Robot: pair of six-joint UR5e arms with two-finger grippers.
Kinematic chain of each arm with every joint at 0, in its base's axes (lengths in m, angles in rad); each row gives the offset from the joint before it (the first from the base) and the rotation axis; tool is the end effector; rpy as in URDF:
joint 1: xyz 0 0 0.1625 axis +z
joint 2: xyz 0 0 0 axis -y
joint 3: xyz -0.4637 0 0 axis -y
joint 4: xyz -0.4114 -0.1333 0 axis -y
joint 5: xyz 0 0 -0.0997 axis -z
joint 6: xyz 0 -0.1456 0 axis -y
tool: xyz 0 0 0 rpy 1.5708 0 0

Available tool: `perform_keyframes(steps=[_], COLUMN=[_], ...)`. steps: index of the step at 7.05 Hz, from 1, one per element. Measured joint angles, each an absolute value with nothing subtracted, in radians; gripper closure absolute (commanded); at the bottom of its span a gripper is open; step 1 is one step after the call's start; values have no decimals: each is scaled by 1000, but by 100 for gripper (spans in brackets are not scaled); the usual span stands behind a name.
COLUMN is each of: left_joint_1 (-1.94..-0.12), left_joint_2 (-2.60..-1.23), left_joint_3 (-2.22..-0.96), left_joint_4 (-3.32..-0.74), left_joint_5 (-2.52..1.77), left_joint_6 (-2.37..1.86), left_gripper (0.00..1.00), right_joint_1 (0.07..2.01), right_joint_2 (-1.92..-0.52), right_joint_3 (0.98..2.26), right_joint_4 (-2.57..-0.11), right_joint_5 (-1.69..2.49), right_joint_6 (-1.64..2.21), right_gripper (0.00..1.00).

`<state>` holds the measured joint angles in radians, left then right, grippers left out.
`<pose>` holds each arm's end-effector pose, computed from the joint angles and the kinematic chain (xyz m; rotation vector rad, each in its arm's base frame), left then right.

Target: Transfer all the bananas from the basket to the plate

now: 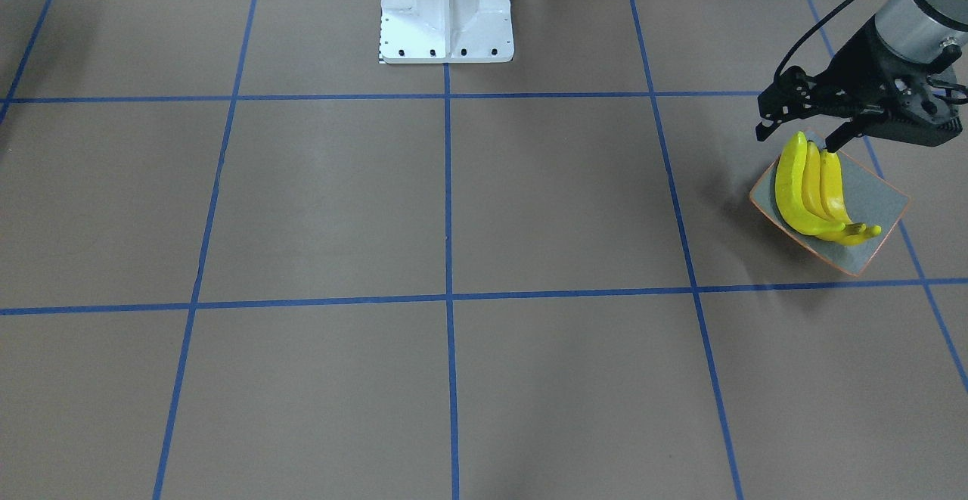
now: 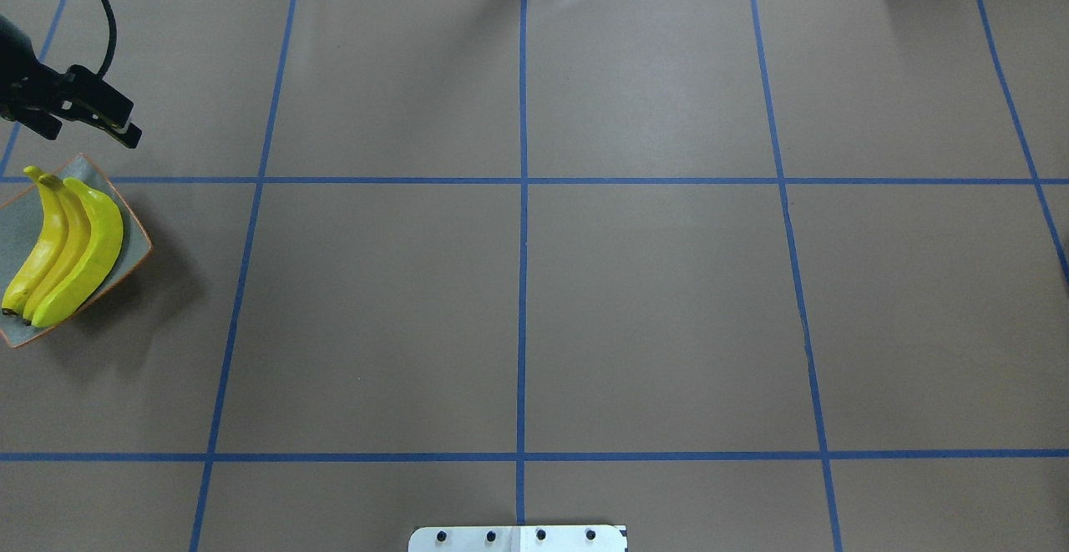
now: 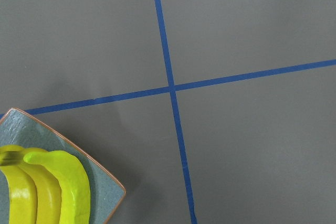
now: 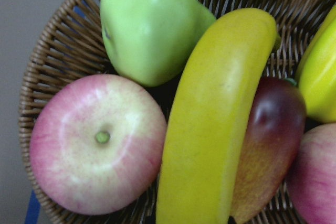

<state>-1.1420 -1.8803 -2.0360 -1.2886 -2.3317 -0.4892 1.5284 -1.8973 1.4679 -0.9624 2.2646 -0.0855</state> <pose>0.2083 -0.5348 0.3622 0.0896 0.8748 0.1308 0.0256 -0.3448 0.8654 0.1869 -0.6890 -0.1845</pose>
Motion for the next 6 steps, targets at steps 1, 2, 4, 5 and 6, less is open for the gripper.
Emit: perform_keyframes(steps=[1, 2, 4, 5, 6], left_joint_1=[-1142, -1143, -1143, -1142, -1143], left_joint_2=[-1884, -1886, -1888, -1889, -1895], left_joint_3=[-2037, -2037, -2035, -2032, -2022], left_joint_4=[-1289, -1289, -1289, -1289, -1289], left_joint_5=[-2334, -2334, -2335, -2335, -2335], left_joint_6=[-503, -509, -514, -516, -517], left_gripper=[0, 0, 0, 0, 0], right_joint_1=[1566, 1597, 1628, 1630, 1626], right_joint_2=[-1886, -1875, -1842, -1810, -1769], right_joint_3=[1469, 1474, 1517, 1537, 1551], right_joint_4=[-963, -963, -967, -966, -964], right_joint_5=[2265, 2267, 2284, 2321, 2375], right_joint_6=[-117, -129, -88, 9, 133], right_gripper=[100, 100, 100, 100, 100])
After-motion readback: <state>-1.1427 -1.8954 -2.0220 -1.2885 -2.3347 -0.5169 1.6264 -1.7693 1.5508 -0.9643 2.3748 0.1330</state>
